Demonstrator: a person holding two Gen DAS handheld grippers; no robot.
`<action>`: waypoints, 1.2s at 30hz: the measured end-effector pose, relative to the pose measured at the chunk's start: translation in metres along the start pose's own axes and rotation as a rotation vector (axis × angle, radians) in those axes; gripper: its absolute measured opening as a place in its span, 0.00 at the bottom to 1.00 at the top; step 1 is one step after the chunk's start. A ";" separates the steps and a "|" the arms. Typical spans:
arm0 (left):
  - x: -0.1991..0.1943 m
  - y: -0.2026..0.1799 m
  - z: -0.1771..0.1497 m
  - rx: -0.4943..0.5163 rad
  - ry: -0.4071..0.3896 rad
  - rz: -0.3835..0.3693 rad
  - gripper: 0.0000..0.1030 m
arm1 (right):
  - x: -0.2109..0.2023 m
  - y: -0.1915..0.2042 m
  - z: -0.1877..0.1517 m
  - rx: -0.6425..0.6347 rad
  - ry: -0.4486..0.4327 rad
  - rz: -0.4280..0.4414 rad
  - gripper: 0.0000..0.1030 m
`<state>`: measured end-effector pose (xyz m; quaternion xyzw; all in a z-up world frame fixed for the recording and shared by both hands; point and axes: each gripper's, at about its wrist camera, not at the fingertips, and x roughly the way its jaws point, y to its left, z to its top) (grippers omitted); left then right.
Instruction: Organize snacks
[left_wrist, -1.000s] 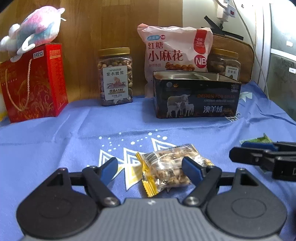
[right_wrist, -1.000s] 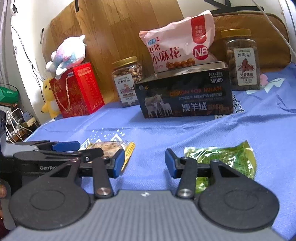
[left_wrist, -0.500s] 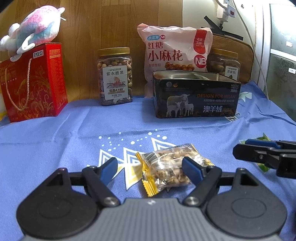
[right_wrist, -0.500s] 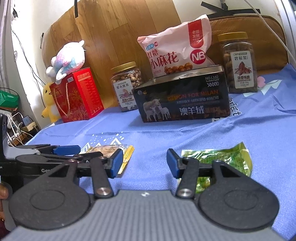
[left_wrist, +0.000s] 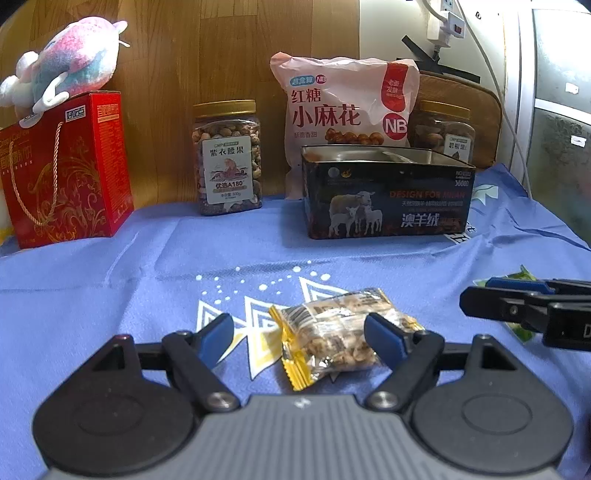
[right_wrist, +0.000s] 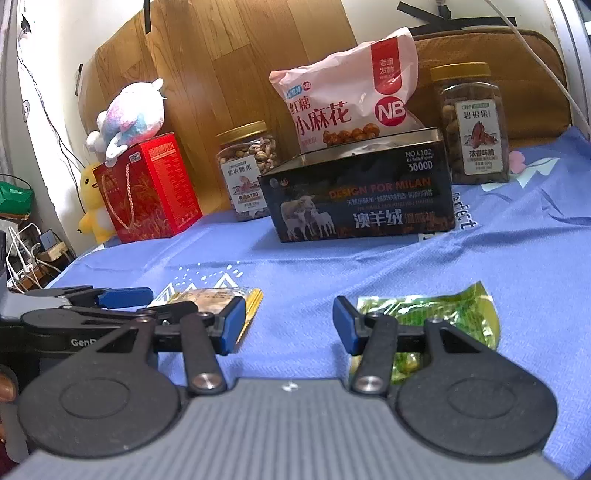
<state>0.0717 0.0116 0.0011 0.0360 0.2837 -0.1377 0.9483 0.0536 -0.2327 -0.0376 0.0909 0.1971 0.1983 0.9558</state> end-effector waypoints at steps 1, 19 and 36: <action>0.000 0.000 0.000 0.001 0.000 -0.001 0.78 | 0.000 0.000 0.000 0.002 -0.002 -0.002 0.53; 0.000 -0.005 -0.001 0.024 -0.005 0.022 0.78 | -0.003 -0.002 0.000 0.001 -0.012 0.019 0.54; -0.009 -0.009 -0.004 0.060 -0.044 0.046 0.78 | -0.006 0.001 0.000 -0.025 -0.018 0.083 0.54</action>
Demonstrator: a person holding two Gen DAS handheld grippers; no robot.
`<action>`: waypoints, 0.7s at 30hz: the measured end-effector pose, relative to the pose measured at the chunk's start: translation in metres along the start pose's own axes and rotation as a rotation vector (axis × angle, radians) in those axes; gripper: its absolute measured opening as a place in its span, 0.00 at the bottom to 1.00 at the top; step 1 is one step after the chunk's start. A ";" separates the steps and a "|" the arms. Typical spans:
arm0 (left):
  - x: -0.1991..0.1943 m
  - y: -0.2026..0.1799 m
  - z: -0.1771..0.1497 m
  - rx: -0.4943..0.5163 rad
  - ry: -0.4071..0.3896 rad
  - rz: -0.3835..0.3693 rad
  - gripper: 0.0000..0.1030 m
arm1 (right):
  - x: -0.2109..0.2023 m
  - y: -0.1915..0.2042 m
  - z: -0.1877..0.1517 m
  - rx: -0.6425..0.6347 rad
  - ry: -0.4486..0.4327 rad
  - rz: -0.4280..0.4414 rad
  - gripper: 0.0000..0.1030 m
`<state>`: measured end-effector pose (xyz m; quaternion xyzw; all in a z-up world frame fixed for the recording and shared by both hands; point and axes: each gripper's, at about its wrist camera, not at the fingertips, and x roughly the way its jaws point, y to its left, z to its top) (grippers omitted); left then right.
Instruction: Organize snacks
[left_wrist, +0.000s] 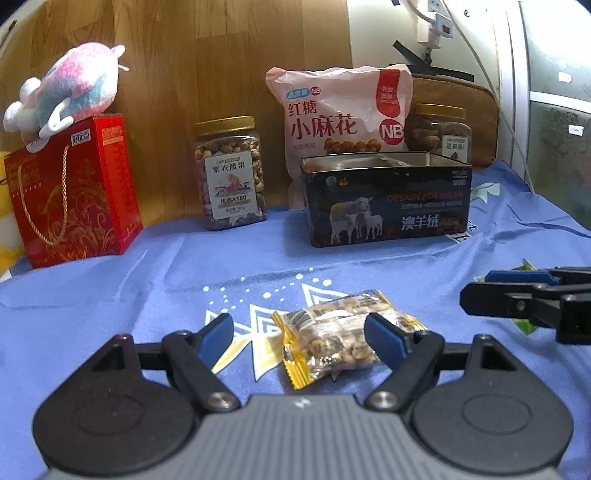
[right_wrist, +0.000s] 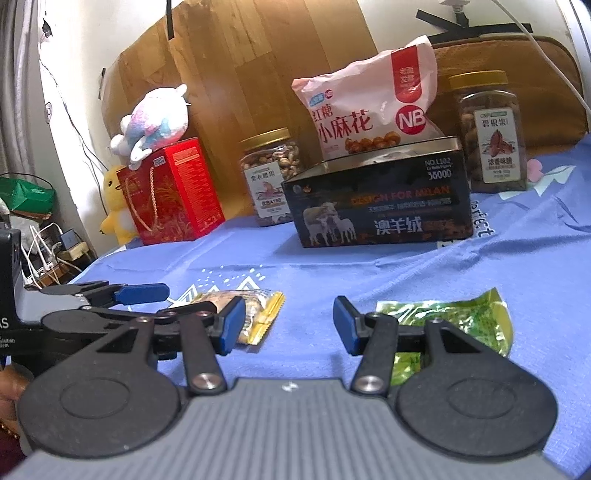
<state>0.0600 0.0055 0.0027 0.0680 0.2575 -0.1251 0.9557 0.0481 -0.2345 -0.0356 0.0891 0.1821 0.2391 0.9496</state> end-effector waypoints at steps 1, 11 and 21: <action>-0.001 -0.001 0.000 0.003 -0.003 0.001 0.78 | 0.000 0.001 0.000 -0.003 0.001 0.000 0.54; -0.010 0.002 -0.002 -0.013 -0.045 -0.005 0.88 | 0.000 0.002 0.000 -0.015 0.004 0.010 0.57; -0.028 0.070 0.002 -0.271 0.032 -0.206 0.81 | 0.010 0.020 -0.002 -0.114 0.075 0.041 0.70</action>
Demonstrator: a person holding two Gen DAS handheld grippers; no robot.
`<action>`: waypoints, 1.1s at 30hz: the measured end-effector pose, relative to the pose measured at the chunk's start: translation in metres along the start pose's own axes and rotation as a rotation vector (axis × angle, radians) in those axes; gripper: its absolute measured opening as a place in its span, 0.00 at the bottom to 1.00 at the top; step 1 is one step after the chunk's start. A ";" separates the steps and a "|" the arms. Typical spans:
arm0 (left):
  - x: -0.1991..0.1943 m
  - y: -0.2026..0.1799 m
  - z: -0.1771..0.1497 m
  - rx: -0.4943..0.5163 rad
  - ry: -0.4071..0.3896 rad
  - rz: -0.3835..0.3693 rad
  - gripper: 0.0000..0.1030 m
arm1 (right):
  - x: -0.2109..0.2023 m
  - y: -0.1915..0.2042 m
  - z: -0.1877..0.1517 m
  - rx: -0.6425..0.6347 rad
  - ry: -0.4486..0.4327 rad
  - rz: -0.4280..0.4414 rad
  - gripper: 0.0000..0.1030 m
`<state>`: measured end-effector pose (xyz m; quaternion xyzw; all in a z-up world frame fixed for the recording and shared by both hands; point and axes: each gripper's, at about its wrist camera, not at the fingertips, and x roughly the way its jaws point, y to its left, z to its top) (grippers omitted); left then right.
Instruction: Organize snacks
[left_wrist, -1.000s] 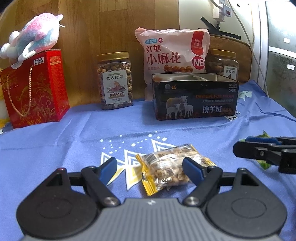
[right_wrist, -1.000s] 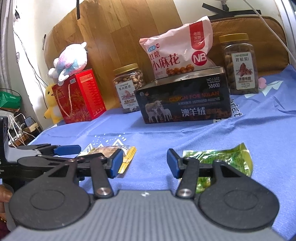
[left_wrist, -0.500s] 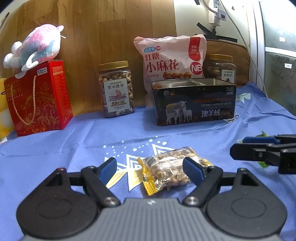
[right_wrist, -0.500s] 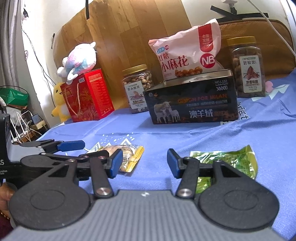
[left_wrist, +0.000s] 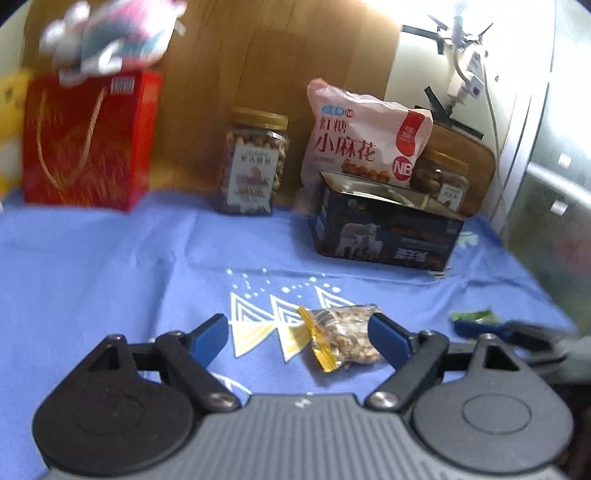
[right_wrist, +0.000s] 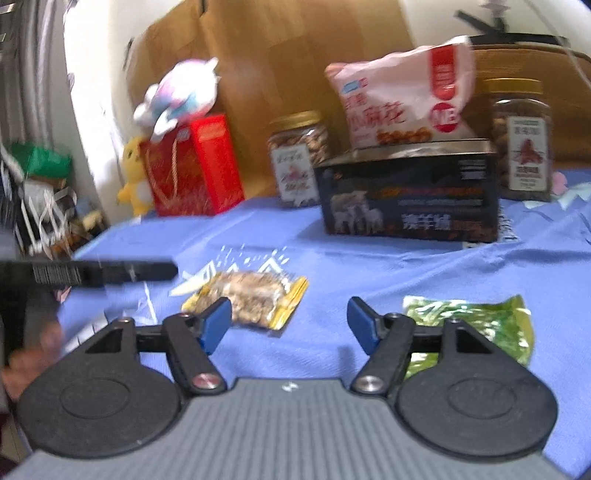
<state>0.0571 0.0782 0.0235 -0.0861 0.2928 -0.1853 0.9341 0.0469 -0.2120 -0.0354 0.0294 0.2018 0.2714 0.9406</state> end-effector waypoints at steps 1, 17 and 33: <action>0.002 0.004 0.003 -0.020 0.020 -0.032 0.81 | 0.004 0.004 0.001 -0.026 0.020 0.005 0.70; 0.063 -0.031 0.000 0.022 0.134 -0.034 0.43 | 0.055 0.025 0.014 -0.189 0.156 0.006 0.44; -0.002 -0.088 -0.069 0.146 0.113 -0.175 0.41 | -0.048 0.043 -0.054 -0.215 0.069 -0.064 0.44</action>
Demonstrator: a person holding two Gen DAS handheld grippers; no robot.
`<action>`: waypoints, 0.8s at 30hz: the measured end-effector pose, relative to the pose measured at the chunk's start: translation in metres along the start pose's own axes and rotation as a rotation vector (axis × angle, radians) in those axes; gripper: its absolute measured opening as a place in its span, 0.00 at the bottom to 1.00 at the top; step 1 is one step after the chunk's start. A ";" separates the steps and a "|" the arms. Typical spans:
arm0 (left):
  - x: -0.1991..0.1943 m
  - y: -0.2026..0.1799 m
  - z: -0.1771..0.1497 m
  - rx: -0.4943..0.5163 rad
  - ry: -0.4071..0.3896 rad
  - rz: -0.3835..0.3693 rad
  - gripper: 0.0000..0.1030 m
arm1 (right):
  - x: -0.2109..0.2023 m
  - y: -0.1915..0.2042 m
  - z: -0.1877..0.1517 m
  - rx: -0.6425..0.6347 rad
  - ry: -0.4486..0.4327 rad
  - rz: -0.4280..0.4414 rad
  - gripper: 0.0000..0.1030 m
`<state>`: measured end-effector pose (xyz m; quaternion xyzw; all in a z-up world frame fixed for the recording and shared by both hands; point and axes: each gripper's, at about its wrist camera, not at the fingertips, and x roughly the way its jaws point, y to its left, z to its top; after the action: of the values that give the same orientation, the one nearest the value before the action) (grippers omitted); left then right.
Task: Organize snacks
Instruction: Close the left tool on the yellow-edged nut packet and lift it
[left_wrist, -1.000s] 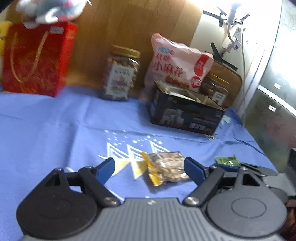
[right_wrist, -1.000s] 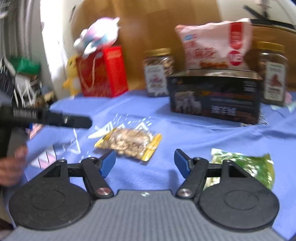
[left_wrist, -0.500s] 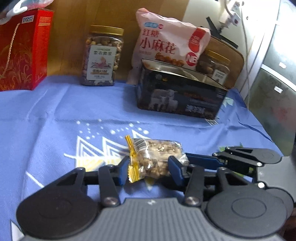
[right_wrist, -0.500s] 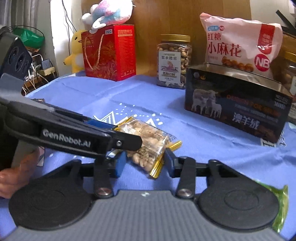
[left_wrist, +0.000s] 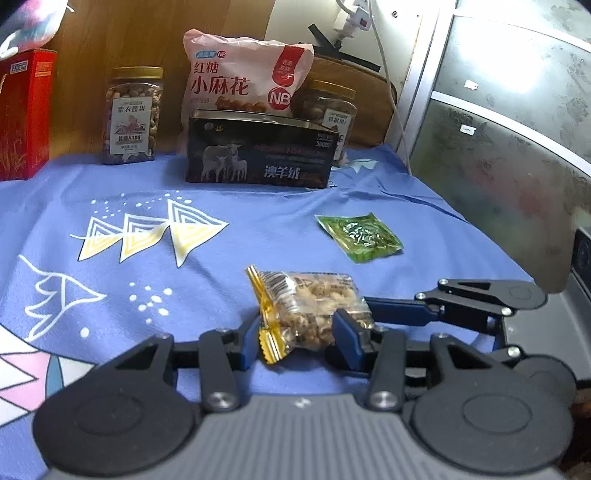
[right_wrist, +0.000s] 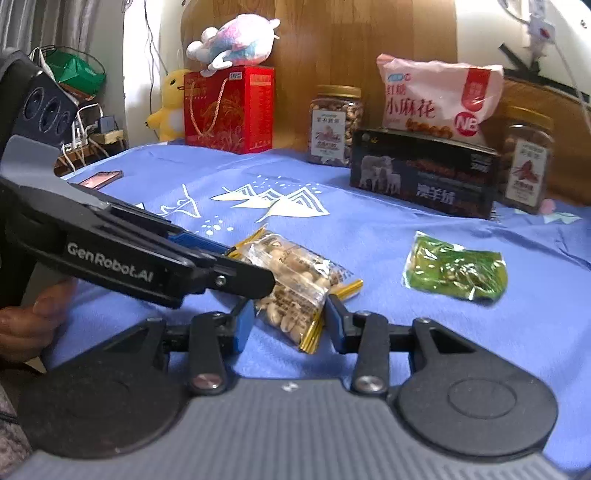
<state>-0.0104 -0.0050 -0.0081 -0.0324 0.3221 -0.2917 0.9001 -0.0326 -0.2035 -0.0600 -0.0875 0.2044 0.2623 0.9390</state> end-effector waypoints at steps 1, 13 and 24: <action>0.001 0.002 0.001 -0.010 0.003 -0.005 0.41 | 0.001 0.000 0.000 0.002 -0.004 -0.004 0.44; -0.001 0.004 -0.001 -0.023 0.000 -0.017 0.44 | 0.000 0.000 -0.001 0.015 -0.008 -0.004 0.44; -0.002 0.005 0.018 -0.045 0.048 -0.058 0.36 | -0.003 -0.001 0.002 0.034 -0.019 -0.018 0.37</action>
<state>0.0015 -0.0026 0.0058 -0.0552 0.3490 -0.3110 0.8823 -0.0335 -0.2055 -0.0566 -0.0706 0.1989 0.2513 0.9446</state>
